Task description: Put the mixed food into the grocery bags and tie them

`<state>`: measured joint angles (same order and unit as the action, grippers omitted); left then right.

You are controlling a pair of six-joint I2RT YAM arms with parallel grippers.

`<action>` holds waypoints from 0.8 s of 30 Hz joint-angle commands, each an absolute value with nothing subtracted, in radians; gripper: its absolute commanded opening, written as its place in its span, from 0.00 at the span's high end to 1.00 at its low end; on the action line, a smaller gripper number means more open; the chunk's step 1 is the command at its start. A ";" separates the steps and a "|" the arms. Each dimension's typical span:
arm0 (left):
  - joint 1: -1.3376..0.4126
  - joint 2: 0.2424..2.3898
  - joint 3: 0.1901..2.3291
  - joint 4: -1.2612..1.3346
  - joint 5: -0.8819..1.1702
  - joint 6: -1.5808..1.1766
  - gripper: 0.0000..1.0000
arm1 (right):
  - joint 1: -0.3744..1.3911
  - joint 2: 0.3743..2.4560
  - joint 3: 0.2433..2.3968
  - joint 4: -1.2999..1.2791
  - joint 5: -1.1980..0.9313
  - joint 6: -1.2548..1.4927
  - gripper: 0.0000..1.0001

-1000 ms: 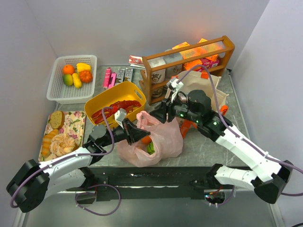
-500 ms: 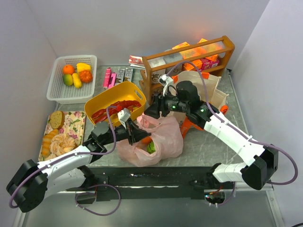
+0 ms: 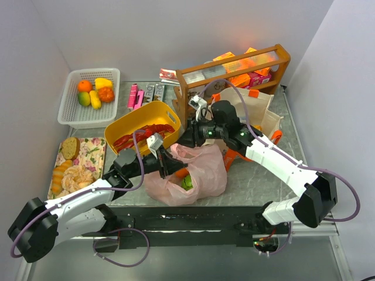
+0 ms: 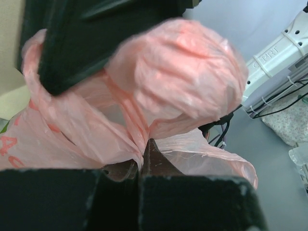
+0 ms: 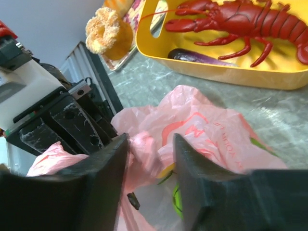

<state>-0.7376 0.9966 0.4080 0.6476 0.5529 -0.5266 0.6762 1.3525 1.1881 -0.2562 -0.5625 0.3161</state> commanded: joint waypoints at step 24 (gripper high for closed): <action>-0.746 0.758 0.574 0.345 0.442 -0.460 0.01 | 0.678 1.287 1.143 -0.218 -0.466 0.350 1.00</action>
